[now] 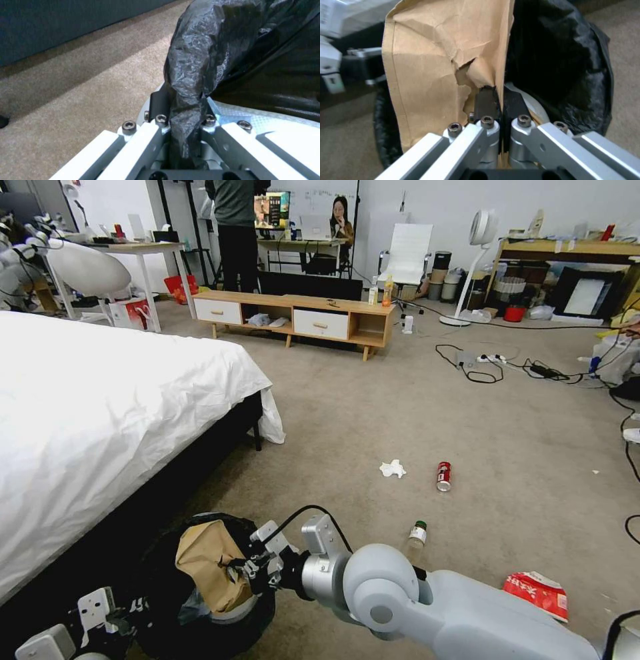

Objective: Pick up the trash bin and place the garbage on the floor into it.

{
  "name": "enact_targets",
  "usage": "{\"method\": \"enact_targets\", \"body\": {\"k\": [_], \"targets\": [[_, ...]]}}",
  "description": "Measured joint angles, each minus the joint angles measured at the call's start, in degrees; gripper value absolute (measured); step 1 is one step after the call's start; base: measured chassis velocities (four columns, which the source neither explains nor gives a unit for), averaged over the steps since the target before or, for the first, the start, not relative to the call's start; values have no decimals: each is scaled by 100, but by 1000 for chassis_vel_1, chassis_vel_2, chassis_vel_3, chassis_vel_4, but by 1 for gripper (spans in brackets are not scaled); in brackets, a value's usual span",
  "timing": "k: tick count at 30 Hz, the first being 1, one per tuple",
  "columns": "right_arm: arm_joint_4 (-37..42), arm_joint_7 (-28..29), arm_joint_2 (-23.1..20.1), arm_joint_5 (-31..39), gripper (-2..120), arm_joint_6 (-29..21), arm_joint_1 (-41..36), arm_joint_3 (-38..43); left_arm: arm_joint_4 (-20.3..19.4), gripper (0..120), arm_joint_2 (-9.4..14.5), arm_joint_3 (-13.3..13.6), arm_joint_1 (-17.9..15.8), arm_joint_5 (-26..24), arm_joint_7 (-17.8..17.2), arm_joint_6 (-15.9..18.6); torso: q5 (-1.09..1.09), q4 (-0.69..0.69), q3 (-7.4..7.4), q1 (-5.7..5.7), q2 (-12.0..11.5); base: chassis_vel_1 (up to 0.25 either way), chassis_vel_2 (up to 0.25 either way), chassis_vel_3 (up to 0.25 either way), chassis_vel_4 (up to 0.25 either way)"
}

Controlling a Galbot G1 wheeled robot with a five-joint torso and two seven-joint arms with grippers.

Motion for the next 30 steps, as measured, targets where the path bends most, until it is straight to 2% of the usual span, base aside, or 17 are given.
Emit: {"method": "enact_targets", "body": {"k": [9,18,27,28,29,30], "targets": [[-282,4,30,-132,0,0,-73,-35,39,2,-39,69,-7,74,17,0,0,0,0,0,0,0,0,0,0],[-724,17,266,-248,0,4,-72,-107,63,2,-46,74,3,87,30,0,-1,1,0,0,0,0,0,0,0],[-748,51,354,-260,0,4,-60,-128,83,2,-42,74,-3,88,36,0,-1,0,0,0,0,0,0,0,0],[-742,51,358,-257,0,4,-56,-126,86,2,-41,74,-5,88,37,0,0,0,0,0,0,0,0,0,0],[-715,52,367,-249,8,-4,-45,-110,99,2,-40,75,-14,88,39,0,0,0,0,0,0,0,0,0,0],[-715,52,367,-249,8,-4,-45,-110,99,2,-40,75,-14,88,39,0,0,0,0,0,0,0,0,0,0]]}}
